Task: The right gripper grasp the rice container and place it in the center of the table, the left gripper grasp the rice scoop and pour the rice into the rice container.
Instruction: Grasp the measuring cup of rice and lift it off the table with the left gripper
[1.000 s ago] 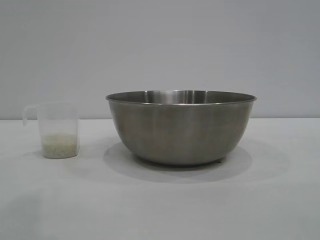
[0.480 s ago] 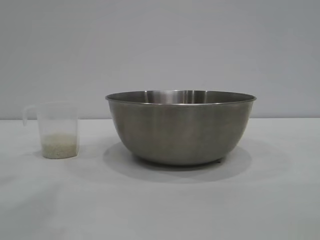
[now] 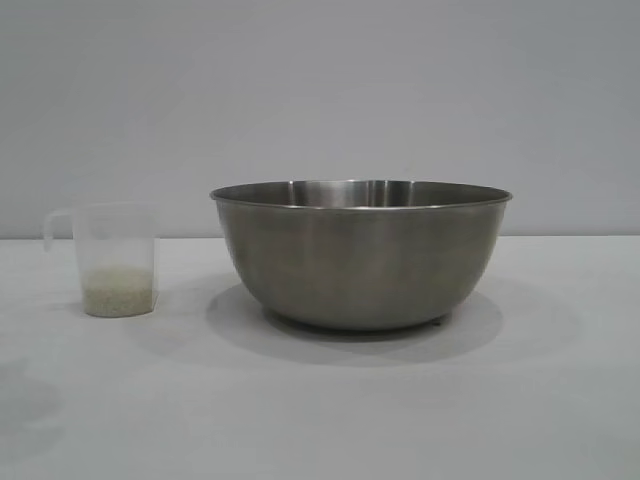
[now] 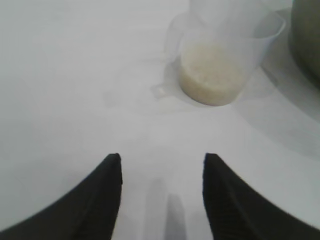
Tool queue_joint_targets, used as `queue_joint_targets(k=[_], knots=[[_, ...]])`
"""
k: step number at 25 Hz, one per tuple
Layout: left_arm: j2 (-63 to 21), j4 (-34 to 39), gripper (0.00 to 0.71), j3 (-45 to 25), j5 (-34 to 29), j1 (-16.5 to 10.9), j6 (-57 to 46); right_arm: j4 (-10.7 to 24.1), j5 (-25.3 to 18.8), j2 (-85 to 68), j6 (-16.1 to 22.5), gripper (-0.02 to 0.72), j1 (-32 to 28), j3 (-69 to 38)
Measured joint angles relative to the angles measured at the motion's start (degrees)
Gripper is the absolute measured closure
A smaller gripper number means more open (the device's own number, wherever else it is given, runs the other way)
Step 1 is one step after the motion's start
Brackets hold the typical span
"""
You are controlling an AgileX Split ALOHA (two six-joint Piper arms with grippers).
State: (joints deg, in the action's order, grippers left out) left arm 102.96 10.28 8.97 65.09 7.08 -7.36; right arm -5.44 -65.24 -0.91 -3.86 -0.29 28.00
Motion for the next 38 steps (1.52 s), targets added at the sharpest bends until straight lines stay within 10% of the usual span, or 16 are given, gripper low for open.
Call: queue_joint_targets(k=[38], knots=[[11.5, 2.7, 0.451, 15.1, 0.5, 0.0, 0.9, 0.0, 0.0, 0.0, 0.0, 0.178, 0.0, 0.0]])
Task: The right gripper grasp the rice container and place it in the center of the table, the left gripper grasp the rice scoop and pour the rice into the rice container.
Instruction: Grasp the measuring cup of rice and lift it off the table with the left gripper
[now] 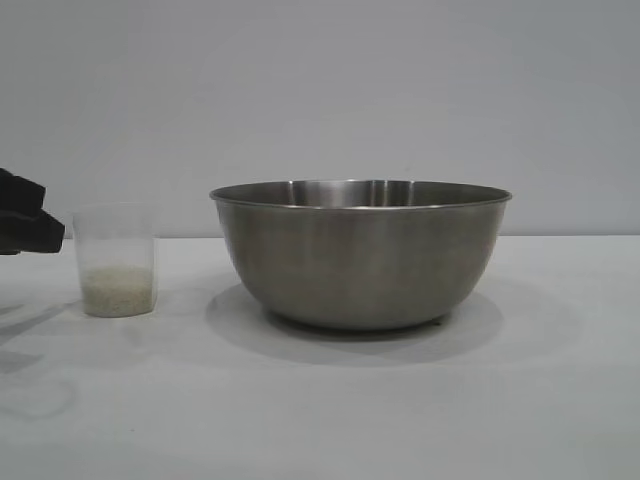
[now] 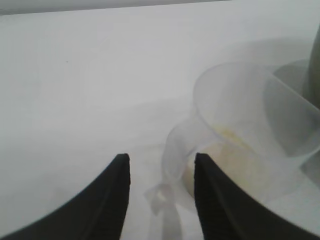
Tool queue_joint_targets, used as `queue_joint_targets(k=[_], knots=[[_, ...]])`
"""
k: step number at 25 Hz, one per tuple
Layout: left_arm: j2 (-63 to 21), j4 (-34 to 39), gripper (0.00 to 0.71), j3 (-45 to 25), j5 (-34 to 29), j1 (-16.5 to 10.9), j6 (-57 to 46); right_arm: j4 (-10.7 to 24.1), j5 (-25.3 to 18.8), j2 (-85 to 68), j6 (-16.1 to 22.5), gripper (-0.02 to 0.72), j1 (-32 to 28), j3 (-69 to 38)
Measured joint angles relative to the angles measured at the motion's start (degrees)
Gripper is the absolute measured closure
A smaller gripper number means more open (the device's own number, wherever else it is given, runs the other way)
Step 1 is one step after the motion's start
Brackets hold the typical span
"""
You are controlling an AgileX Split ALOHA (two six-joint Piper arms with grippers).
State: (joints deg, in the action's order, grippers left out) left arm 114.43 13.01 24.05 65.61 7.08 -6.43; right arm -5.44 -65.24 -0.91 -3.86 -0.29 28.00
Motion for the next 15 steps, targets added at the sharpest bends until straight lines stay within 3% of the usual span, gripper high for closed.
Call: queue_joint_targets(k=[15], knots=[[5.0, 0.7, 0.451, 7.2, 0.0, 0.0, 0.3, 0.0, 0.0, 0.0, 0.0, 0.178, 0.0, 0.0]])
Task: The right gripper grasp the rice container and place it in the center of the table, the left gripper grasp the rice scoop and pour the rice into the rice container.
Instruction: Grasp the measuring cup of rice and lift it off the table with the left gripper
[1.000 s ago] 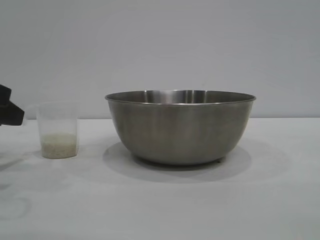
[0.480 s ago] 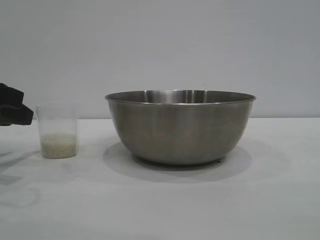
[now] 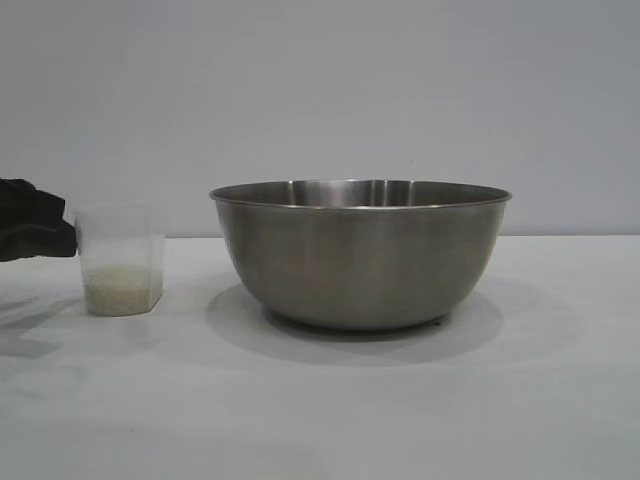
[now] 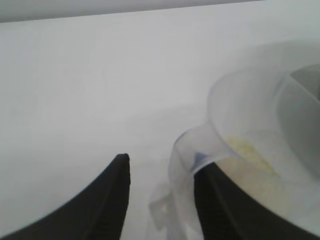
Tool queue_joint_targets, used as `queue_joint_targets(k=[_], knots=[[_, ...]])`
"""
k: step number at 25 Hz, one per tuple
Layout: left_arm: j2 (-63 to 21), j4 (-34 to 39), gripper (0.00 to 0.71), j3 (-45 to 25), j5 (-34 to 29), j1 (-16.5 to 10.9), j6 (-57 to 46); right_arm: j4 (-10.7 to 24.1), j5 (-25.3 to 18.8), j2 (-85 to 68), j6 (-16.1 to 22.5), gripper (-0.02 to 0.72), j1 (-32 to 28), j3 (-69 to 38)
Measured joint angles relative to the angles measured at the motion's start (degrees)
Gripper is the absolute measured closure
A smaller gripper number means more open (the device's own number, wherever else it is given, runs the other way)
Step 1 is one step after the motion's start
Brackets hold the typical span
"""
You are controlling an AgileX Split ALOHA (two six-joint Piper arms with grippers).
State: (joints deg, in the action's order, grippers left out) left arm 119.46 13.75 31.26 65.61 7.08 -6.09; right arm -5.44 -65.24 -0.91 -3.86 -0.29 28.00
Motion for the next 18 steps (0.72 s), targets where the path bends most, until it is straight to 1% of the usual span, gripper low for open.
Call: queue_joint_targets(k=[2, 3, 4, 5, 13, 18], knots=[[0.7, 2.1, 0.593, 1.5, 0.0, 0.0, 0.0, 0.0, 0.0, 0.0, 0.0, 0.178, 0.0, 0.0], [0.9, 3.1, 0.641, 2.2, 0.0, 0.0, 0.0, 0.0, 0.0, 0.0, 0.0, 0.178, 0.0, 0.0], [1.0, 4.2, 0.665, 3.0, 0.0, 0.0, 0.0, 0.0, 0.0, 0.0, 0.0, 0.178, 0.0, 0.0], [1.0, 5.3, 0.71, 3.4, 0.0, 0.0, 0.0, 0.0, 0.0, 0.0, 0.0, 0.178, 0.0, 0.0], [0.6, 7.0, 0.71, 6.1, -0.8, 0.0, 1.5, 0.0, 0.0, 0.0, 0.0, 0.178, 0.0, 0.0], [-4.1, 8.7, 0.71, 7.6, -0.9, 0.0, 5.5, 0.0, 0.0, 0.0, 0.0, 0.178, 0.0, 0.0]])
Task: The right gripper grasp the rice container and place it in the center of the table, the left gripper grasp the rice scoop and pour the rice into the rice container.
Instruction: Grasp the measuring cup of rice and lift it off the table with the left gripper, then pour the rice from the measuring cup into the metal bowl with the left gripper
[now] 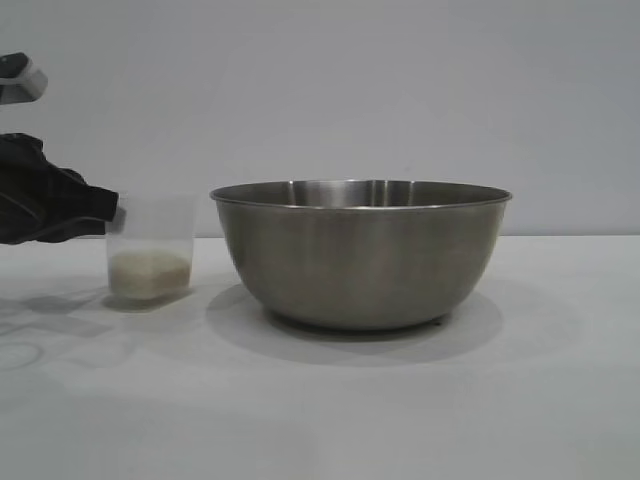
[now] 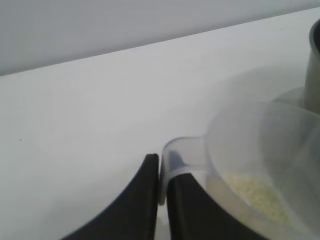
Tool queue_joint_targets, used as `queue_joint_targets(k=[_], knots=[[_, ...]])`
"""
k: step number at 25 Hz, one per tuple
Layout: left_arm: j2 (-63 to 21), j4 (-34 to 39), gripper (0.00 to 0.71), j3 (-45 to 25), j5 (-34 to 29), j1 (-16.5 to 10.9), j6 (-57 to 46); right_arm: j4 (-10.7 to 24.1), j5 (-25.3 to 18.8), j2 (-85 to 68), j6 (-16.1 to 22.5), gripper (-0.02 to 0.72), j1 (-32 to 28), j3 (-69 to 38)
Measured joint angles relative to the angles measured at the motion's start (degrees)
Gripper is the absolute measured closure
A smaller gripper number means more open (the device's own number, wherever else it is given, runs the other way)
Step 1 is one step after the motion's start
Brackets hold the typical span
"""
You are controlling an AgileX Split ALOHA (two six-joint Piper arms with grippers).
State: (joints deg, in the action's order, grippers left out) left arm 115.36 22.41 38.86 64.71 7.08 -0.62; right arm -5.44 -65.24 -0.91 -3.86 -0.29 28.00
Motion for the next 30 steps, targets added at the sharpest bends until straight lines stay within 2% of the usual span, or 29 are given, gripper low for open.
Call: queue_joint_targets(k=[7, 17, 21, 24, 30], knots=[[-4.6, 7.6, 0.71, 6.4, 0.0, 0.0, 3.5, 0.0, 0.0, 0.0, 0.0, 0.178, 0.0, 0.0], [-4.7, 28.5, 0.71, 20.5, 0.2, 0.0, 3.7, 0.0, 0.0, 0.0, 0.0, 0.178, 0.0, 0.0], [-4.7, 34.2, 0.71, 24.4, 0.3, 0.0, 3.8, 0.0, 0.0, 0.0, 0.0, 0.178, 0.0, 0.0], [-4.7, 36.3, 0.71, 27.1, 0.4, 1.0, 6.1, 0.0, 0.0, 0.0, 0.0, 0.178, 0.0, 0.0], [-4.7, 38.9, 0.71, 28.7, -1.3, 6.0, 15.7, 0.0, 0.0, 0.0, 0.0, 0.178, 0.0, 0.0]])
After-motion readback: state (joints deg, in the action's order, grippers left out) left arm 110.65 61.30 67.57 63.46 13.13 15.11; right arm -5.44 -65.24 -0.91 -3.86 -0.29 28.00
